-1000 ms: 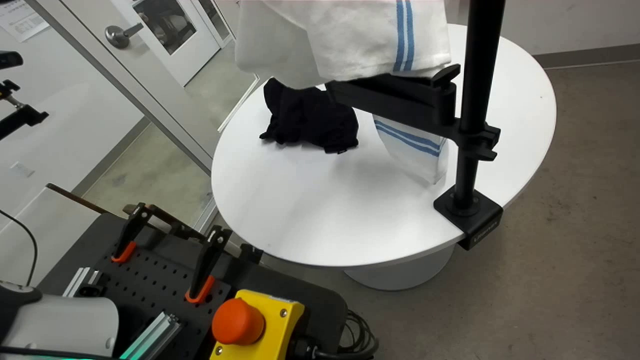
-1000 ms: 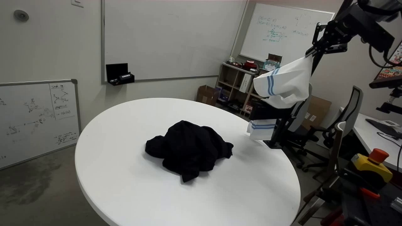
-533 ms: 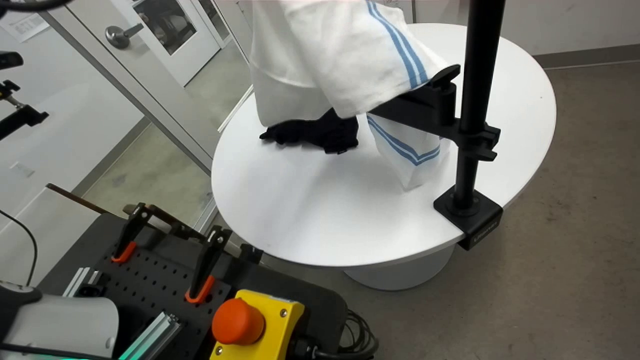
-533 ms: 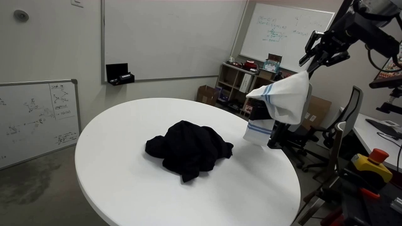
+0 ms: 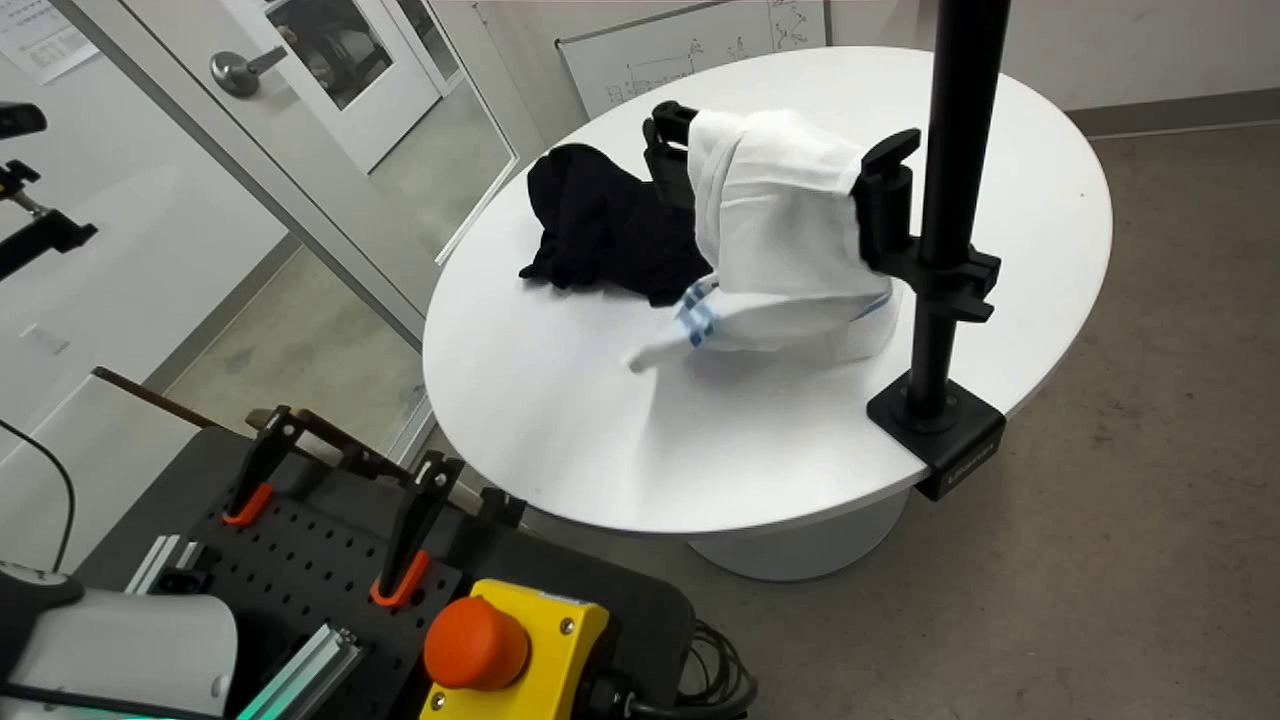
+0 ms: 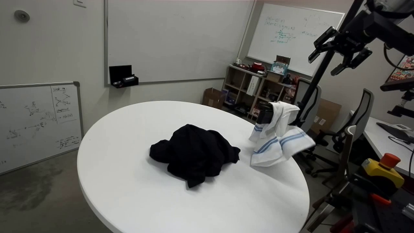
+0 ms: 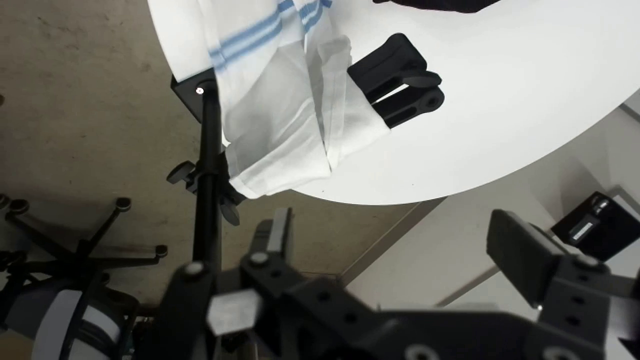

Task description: Pick up the towel from the table and put it on the tripod.

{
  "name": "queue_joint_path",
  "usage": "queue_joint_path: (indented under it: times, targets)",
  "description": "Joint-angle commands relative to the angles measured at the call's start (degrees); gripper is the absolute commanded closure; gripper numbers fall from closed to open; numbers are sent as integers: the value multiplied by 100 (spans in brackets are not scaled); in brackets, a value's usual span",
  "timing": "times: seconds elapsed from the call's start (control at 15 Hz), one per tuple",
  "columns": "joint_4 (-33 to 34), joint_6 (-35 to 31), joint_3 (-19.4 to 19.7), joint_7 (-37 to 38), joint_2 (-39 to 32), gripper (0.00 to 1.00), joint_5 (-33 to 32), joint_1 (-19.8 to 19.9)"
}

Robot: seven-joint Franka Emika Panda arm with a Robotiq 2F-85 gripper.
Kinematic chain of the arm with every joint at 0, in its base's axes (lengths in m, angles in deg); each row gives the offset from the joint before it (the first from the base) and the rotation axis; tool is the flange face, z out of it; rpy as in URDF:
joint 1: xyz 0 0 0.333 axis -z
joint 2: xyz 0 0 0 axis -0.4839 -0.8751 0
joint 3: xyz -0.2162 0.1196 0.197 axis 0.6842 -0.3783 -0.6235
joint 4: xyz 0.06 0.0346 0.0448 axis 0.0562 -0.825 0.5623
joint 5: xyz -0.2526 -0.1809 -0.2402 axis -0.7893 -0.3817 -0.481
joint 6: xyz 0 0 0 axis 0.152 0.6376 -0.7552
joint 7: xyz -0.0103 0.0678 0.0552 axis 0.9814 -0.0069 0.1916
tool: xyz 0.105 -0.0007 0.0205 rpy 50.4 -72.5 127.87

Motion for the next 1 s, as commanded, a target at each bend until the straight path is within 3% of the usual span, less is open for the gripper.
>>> queue_joint_path:
  times: [0.0, 0.47, 0.53, 0.6, 0.67, 0.8, 0.93]
  targets:
    - [0, 325, 170, -344, 298, 0, 152, -198]
    - [0, 696, 250, -685, 455, 0, 254, -353]
    - [37, 947, 148, -783, 366, 0, 286, -428]
    - [-1, 838, -731, -1327, 16, 0, 1020, 283]
    - [-21, 711, 28, -708, 288, 0, 325, -198]
    - [-29, 785, -468, -1075, 159, 0, 780, 86]
    - [-29, 785, -685, -1094, 58, 0, 850, 201]
